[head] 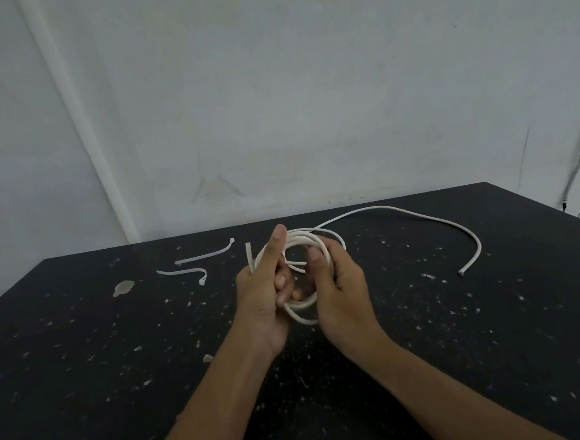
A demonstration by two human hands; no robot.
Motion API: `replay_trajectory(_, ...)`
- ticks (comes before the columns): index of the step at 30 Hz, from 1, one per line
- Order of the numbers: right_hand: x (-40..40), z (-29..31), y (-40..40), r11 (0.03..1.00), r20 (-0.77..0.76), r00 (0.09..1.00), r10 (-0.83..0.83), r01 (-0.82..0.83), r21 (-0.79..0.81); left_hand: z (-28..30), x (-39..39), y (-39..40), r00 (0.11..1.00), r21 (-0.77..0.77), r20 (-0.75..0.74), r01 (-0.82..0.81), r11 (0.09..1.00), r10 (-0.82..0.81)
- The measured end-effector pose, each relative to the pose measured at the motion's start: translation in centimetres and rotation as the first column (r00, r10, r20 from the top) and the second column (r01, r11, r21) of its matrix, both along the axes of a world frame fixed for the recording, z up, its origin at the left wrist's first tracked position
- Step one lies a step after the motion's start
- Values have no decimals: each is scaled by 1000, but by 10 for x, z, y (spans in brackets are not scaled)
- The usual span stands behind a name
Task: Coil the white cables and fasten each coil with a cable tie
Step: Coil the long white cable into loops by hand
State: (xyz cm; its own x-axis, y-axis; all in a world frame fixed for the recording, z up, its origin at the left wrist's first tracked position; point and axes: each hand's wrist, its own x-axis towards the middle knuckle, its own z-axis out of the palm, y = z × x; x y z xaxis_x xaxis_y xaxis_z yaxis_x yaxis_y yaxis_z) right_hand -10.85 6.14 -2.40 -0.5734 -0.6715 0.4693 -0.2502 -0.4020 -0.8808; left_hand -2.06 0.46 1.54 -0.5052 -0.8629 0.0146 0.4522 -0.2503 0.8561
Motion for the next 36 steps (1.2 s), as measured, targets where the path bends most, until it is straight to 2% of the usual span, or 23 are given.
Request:
replay_trajectory(5, 1, 2, 2, 997, -58, 995, 76, -74, 37, 2, 8, -11, 999, 93, -26, 38, 995, -36)
replay_trajectory(10, -14, 7, 2, 988, -111, 992, 66, -49, 149, 2, 10, -14, 992, -50, 128, 22, 999, -16)
replay_trajectory(13, -21, 10, 2, 979, 59, 995, 82, -92, 183, 1, 5, -9, 972, -121, 233, 17, 993, 12)
replay_trajectory(16, -16, 14, 3, 965, 306, 933, 188, -233, 118, 0, 3, -6, 971, -62, 237, 44, 997, -28)
replay_trajectory(17, -14, 16, 5, 962, 318, 925, 206, -252, 108, 0, 4, -6, 970, -32, 236, 58, 998, -49)
replay_trajectory(19, -8, 23, 10, 961, 242, 948, 209, -245, 132, 1, 7, -5, 966, 9, 250, 72, 997, -72)
replay_trajectory(22, 1, 29, 14, 966, 184, 959, 215, -236, 103, 2, 7, -3, 957, 7, 282, 66, 998, -65)
replay_trajectory(26, 4, 24, 11, 976, 239, 949, 207, -216, 12, 6, 3, 1, 960, -24, 277, 40, 999, -32)
replay_trajectory(29, 4, 21, 9, 976, 311, 928, 203, -219, 16, 9, 1, 2, 951, -81, 310, 11, 997, 15)
replay_trajectory(30, 1, 17, 9, 988, 232, 963, 136, -150, 44, 9, 1, 0, 940, -109, 341, 13, 994, 25)
replay_trajectory(31, -1, 15, 11, 997, 48, 999, 17, -21, 79, 9, 1, -2, 924, -135, 382, 23, 991, 30)
replay_trajectory(32, -7, 12, 12, 989, -194, 974, -116, 131, 66, 9, 3, -5, 902, -166, 431, 43, 985, 33)
replay_trajectory(33, -11, 11, 13, 980, -395, 904, -161, 193, 43, 10, 4, -8, 875, -203, 483, 71, 977, 37)
replay_trajectory(34, -13, 11, 15, 981, -549, 826, -127, 188, 56, 10, 5, -10, 842, -243, 537, 103, 965, 45)
replay_trajectory(36, -22, 16, 18, 993, -725, 689, -13, 94, 72, 13, 7, -12, 774, -278, 632, 181, 943, 37)
